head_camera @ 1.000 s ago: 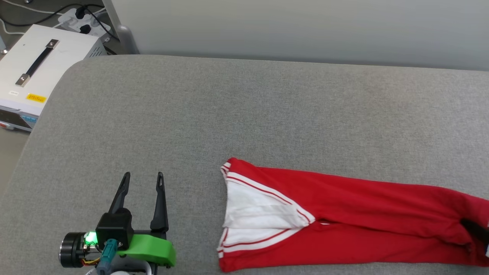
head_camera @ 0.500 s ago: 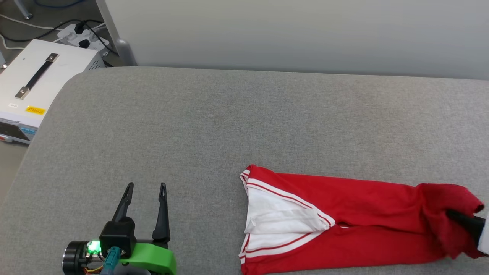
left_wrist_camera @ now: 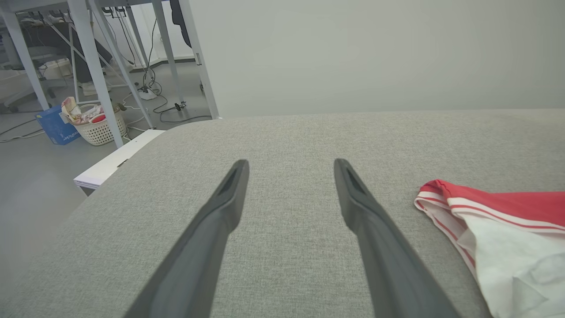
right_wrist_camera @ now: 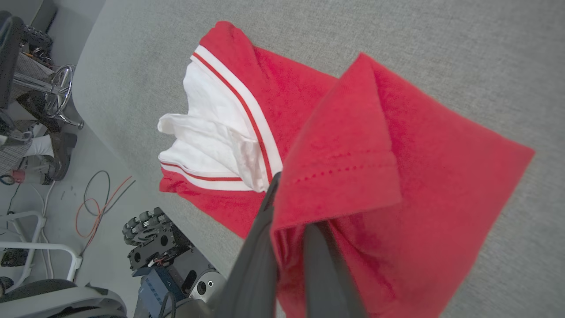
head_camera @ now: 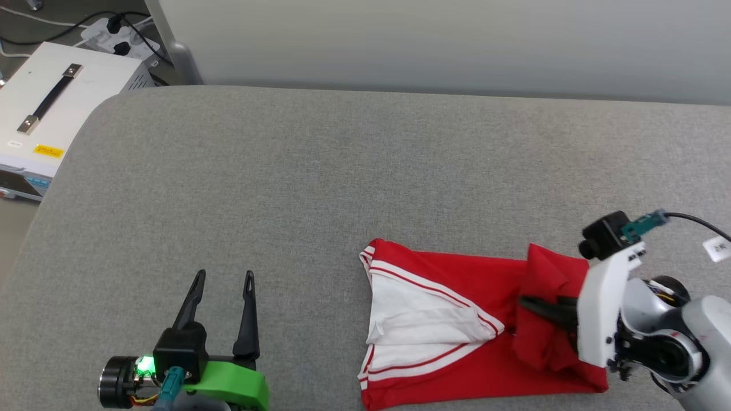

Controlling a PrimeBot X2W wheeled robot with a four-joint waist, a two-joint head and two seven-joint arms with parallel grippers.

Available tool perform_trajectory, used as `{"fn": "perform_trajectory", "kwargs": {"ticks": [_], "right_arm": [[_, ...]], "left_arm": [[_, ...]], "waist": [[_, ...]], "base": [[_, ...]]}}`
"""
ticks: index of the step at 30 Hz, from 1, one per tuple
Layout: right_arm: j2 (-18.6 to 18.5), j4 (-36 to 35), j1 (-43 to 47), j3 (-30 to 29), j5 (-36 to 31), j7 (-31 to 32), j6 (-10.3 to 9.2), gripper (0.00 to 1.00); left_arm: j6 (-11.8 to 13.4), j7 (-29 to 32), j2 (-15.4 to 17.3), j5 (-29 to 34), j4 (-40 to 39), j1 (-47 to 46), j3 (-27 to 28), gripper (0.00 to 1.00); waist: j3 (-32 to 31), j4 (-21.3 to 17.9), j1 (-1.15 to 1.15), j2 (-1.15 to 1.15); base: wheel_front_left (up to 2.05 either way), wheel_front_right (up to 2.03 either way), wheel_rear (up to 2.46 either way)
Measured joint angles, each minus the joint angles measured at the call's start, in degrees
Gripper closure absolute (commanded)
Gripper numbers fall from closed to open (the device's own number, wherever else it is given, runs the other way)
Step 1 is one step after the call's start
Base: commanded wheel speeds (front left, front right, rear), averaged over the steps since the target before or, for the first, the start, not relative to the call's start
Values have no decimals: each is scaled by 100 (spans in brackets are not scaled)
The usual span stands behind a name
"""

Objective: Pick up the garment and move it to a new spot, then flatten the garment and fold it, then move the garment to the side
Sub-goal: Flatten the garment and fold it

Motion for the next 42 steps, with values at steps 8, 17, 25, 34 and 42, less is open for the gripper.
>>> {"fn": "perform_trajectory", "kwargs": {"ticks": [8,17,25,34,42], "right_arm": [[725,502,-1096,1090,-401,9,-1,100],[1343,1725,-1808,2140,-521,-298,0,100],[1491,2443,-1960,2718,-350,-1034,3,0],[811,1570,-1952,2536,-321,-2585,0,0],[472,1679,-1602,1085,-1404,-4325,0,0]], "left_arm": [[-82,0,-88,42,19,-194,33,0],[-112,0,-172,91,25,-359,40,0],[-123,0,-243,100,67,-407,121,0],[-143,0,-244,157,92,-300,232,0],[-142,0,-245,200,12,-125,275,0]], "waist": [[272,97,0,0],[538,234,0,0],[588,251,0,0],[223,94,0,0],[-51,-169,0,0]], "base": [[0,0,0],[0,0,0],[0,0,0],[0,0,0],[0,0,0]]}}
